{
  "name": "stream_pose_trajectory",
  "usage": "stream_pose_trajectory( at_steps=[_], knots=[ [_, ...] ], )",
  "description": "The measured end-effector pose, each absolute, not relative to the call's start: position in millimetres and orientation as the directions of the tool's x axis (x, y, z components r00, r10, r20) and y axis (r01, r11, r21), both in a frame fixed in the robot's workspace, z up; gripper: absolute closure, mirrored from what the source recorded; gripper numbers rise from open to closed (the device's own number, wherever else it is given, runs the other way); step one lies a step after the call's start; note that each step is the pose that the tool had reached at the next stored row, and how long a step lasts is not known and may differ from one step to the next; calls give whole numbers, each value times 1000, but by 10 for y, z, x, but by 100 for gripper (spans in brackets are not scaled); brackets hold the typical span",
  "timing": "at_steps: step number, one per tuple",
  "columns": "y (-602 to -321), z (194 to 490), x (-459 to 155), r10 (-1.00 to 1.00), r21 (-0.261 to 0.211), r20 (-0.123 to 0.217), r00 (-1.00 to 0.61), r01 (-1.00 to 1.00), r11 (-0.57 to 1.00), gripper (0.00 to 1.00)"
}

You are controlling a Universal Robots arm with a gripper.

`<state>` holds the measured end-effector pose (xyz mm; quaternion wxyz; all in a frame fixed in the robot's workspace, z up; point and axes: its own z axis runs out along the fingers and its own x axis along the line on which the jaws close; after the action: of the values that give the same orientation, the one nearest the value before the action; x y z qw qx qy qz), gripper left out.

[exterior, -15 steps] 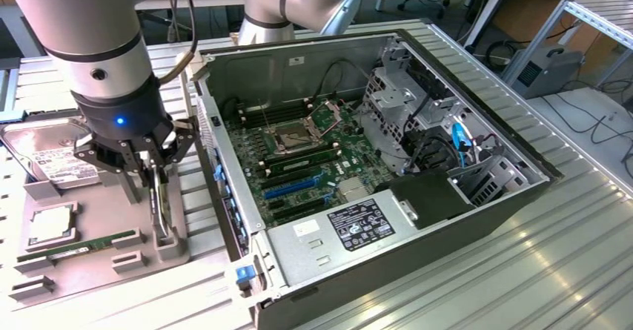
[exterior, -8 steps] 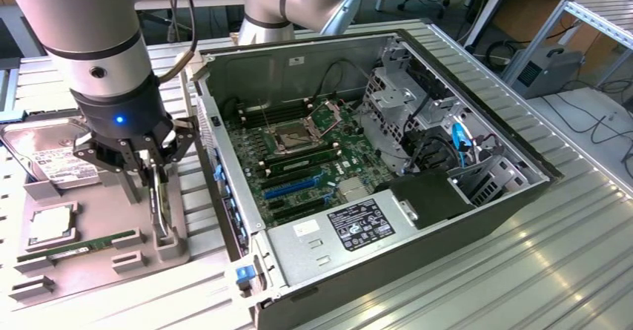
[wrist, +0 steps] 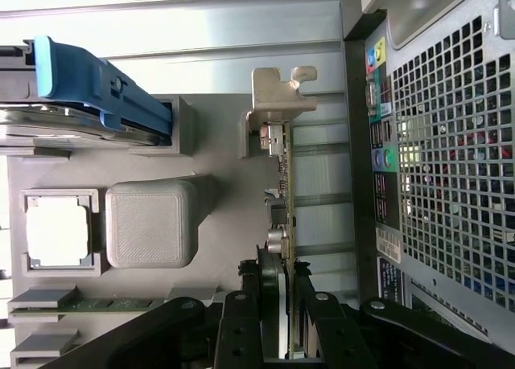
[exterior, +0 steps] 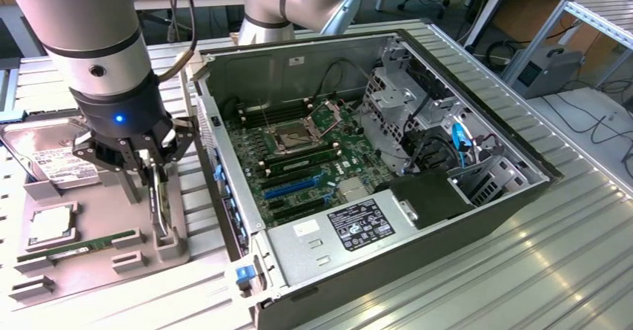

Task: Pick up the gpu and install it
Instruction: 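Pick up the gpu and move the gpu toward the slot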

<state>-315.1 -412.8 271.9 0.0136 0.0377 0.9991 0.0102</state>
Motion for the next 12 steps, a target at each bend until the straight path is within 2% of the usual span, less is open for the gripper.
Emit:
stream_pose_trajectory(
  at_steps=[12],
  knots=[
    [-4128, 2749, -3151, 76, 21, -26, -997, 75, 997, 73]
  ],
)
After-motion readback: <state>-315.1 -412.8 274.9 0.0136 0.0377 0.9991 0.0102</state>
